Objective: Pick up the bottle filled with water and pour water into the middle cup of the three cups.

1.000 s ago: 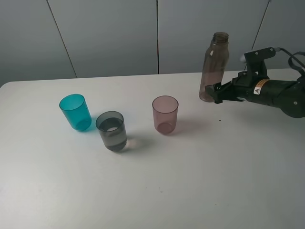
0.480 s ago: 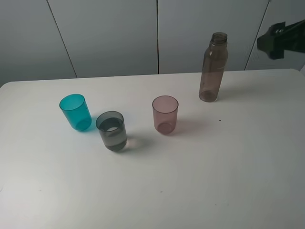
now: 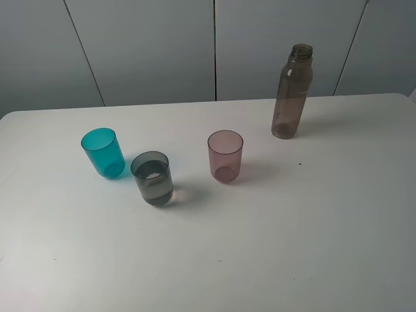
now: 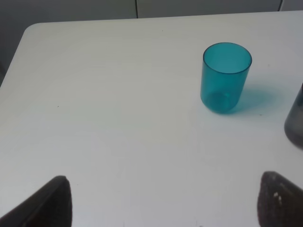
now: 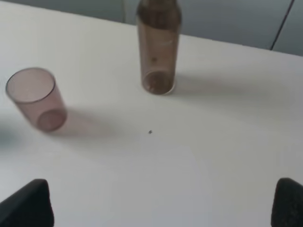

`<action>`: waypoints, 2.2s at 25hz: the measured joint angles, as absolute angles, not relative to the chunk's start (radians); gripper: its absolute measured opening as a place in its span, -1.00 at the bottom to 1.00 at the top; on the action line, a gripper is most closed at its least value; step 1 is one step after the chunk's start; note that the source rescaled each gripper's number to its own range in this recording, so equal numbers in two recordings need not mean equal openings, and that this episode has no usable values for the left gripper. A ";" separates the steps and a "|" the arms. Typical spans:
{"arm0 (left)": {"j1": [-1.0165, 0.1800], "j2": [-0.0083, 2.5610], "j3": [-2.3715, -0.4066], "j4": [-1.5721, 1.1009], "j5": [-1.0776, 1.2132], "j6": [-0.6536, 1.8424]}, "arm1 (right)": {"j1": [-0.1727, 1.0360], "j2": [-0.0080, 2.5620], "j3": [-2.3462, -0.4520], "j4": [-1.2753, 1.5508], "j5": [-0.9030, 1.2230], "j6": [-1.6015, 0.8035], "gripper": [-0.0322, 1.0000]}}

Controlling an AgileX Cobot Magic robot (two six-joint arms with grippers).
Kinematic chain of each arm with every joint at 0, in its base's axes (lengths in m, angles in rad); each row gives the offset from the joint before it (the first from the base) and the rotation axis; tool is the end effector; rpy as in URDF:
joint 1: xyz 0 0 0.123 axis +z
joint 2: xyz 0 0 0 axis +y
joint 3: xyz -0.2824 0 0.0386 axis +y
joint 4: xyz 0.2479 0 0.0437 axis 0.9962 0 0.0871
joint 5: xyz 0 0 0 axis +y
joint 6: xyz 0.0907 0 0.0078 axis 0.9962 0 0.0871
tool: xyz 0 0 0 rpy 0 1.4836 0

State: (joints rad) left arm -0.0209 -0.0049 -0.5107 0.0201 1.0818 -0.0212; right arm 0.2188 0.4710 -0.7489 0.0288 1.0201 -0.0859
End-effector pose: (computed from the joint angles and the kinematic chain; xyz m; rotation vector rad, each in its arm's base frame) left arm -0.0077 0.0018 0.2784 -0.0017 2.0496 -0.0021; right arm 0.0624 0.0162 0.3400 -0.3348 2.2023 0.1084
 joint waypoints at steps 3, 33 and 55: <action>-0.021 -0.005 -0.511 0.020 1.082 -0.021 | 0.219 0.356 -0.730 0.049 1.103 -0.120 1.00; -0.021 -0.005 -0.511 0.020 1.082 -0.021 | 0.181 0.000 -0.511 -0.058 1.097 0.015 1.00; -0.021 -0.005 -0.511 0.020 1.082 -0.020 | 0.097 0.000 -0.511 -0.058 1.097 0.017 1.00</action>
